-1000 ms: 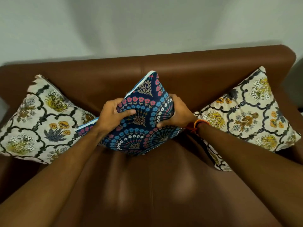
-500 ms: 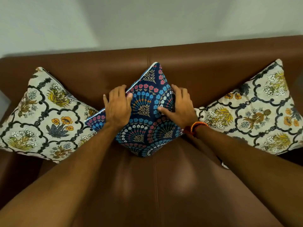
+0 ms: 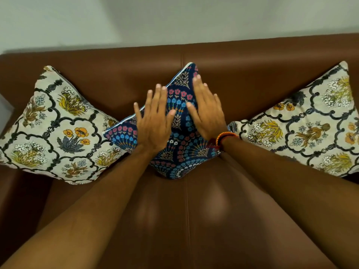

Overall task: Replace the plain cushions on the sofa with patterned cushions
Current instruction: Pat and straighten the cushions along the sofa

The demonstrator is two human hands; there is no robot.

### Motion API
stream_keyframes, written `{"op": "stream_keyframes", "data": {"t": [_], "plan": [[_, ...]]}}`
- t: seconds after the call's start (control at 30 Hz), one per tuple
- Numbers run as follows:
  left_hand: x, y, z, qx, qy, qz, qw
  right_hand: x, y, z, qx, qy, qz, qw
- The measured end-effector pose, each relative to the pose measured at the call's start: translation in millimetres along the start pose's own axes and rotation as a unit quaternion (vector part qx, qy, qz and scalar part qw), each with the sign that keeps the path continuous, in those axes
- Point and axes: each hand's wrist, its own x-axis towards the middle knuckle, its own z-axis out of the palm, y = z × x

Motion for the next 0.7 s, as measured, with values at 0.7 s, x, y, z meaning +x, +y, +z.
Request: {"op": "stream_keyframes", "data": {"t": [0.7], "plan": [[12, 256, 59, -0.101, -0.100, 0.159, 0.977, -92, 204, -136, -0.239, -0.043, 0.118, 0.963]]}}
